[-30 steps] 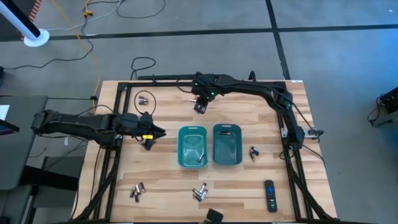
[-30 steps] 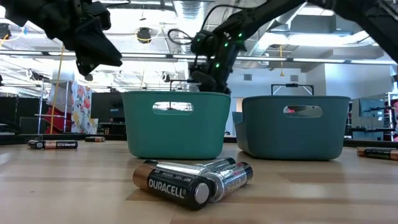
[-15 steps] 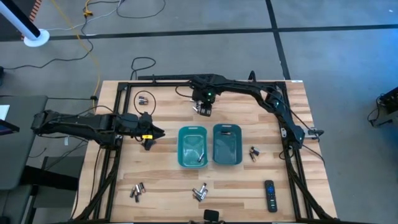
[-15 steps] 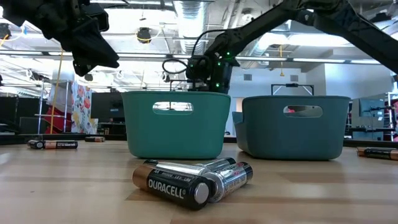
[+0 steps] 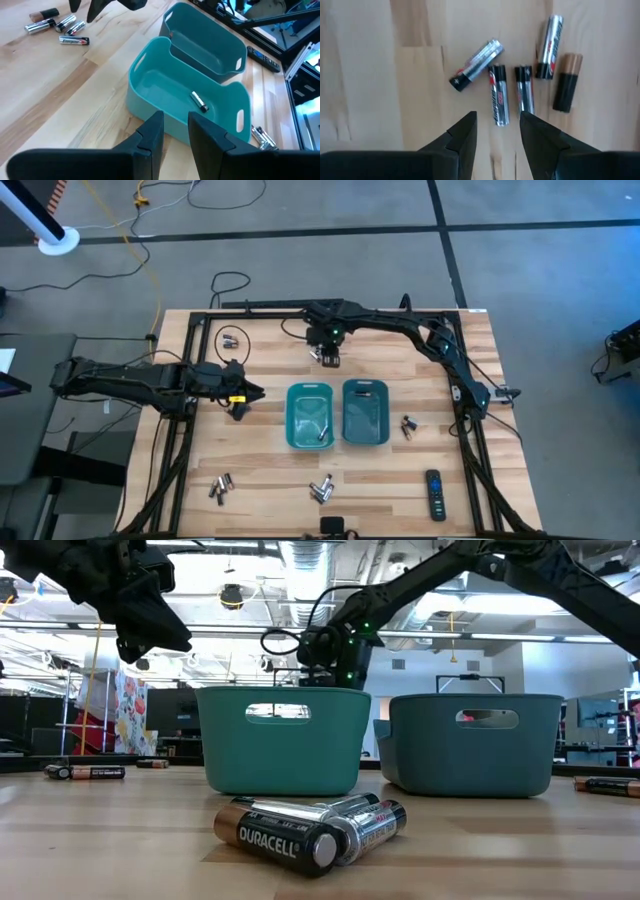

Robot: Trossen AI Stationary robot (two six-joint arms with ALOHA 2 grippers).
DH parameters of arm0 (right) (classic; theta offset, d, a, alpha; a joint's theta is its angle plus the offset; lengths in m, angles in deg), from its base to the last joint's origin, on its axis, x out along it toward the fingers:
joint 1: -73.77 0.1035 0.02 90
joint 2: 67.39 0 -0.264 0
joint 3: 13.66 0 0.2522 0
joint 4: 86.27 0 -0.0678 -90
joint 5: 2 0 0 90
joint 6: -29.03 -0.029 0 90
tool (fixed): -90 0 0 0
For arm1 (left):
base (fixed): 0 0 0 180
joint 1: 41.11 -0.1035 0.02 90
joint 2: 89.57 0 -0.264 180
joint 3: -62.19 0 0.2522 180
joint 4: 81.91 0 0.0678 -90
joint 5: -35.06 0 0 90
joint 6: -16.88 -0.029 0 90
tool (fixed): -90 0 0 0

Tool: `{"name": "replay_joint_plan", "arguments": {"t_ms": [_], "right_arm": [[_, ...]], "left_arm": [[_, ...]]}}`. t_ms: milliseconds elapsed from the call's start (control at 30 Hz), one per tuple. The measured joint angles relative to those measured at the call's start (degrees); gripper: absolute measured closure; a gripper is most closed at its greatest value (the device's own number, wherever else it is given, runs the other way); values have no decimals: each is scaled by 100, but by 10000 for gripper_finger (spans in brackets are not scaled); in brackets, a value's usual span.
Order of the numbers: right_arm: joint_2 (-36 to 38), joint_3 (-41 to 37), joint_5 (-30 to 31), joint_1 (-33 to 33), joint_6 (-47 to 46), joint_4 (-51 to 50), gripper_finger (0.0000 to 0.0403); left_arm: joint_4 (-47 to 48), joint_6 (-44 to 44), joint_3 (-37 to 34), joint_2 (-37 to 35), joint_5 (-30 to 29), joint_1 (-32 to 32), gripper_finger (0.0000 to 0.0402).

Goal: Sort batteries
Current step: Put the black battery into the blue bin

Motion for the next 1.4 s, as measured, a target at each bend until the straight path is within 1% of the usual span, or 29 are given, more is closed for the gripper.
{"name": "replay_joint_plan", "arguments": {"t_ms": [100, 300, 500, 633, 933, 1067, 1400], "right_arm": [[0, -7, -146, 0, 150, 39, 237], [0, -8, -182, -6, 163, 233, 237], [4, -321, -187, -4, 161, 276, 237], [4, -361, -136, -15, 97, 549, 244], [4, -363, -129, -127, 67, 494, 272], [4, -364, -120, -131, 51, 345, 274], [30, -367, -114, -85, -207, 393, 274]], "left_arm": [[0, -2, 0, 0, -31, 0, 319], [0, -11, 0, 0, -37, 0, 319], [2, -15, 0, 0, -35, 0, 319], [0, -15, 0, 0, -33, 0, 319], [-2, -17, 0, 2, 8, 0, 319], [-2, -18, 0, 2, 44, 0, 319], [0, -17, 0, 2, 40, 0, 319]]}}
